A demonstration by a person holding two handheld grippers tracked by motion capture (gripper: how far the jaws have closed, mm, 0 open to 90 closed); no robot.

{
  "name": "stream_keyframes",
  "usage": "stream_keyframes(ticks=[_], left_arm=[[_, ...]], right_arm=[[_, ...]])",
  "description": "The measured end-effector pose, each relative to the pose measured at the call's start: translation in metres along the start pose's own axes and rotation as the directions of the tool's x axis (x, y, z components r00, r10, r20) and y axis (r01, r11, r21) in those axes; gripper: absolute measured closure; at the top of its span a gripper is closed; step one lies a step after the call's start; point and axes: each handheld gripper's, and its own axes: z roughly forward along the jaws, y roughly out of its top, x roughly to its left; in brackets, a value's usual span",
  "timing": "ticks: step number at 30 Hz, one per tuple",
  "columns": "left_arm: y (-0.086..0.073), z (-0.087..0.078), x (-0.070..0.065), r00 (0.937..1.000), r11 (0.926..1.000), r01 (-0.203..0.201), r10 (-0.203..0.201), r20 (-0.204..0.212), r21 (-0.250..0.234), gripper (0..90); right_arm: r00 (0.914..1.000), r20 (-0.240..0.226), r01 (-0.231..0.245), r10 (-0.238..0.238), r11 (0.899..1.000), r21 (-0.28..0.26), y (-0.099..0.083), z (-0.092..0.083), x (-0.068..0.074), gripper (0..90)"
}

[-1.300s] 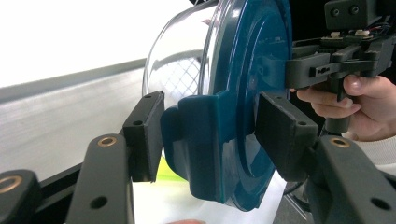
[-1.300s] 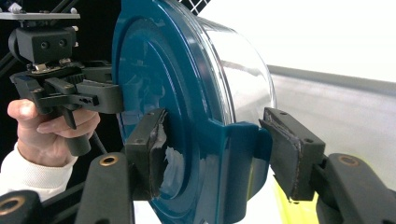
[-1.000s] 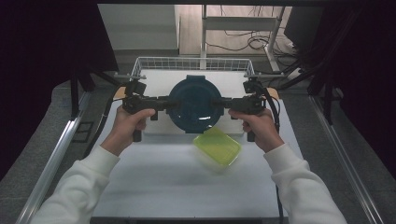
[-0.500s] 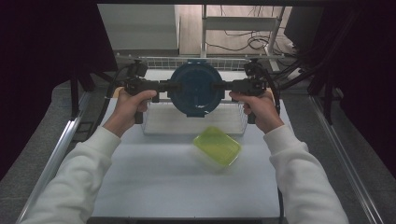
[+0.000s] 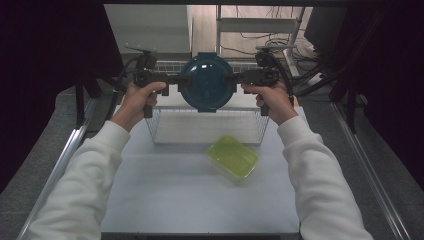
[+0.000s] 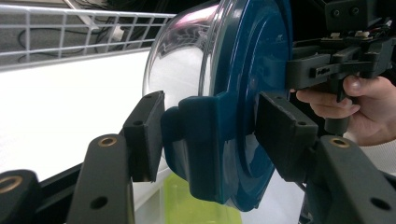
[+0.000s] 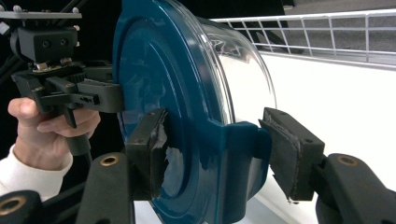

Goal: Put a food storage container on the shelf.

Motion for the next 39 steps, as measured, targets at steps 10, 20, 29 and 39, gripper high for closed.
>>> stream_keyframes(ticks=[10, 20, 29, 39], left_arm=[[0.009, 0.013, 0.023, 0.9988, 0.9988, 0.046, -0.047, 0.012, 0.018, 44.1], [0.011, 0.023, 0.038, 0.9949, 0.9952, 0.096, -0.097, 0.027, 0.019, 44.1], [0.012, 0.033, 0.050, 0.9803, 0.9814, 0.191, -0.192, 0.047, 0.014, 41.4], [0.013, 0.042, 0.061, 0.9624, 0.9641, 0.266, -0.265, 0.060, -0.001, 40.0]], right_arm=[[0.9986, 0.007, -0.053, 0.053, 0.998, 0.025, 0.015, 0.014, -0.019, 41.8], [0.9951, 0.014, -0.099, 0.098, 0.995, 0.034, 0.020, 0.022, -0.033, 41.7], [0.9852, 0.021, -0.171, 0.170, 0.985, 0.040, 0.026, 0.028, -0.044, 40.5], [0.9634, 0.011, -0.268, 0.268, 0.962, 0.048, 0.026, 0.033, -0.058, 39.0]])
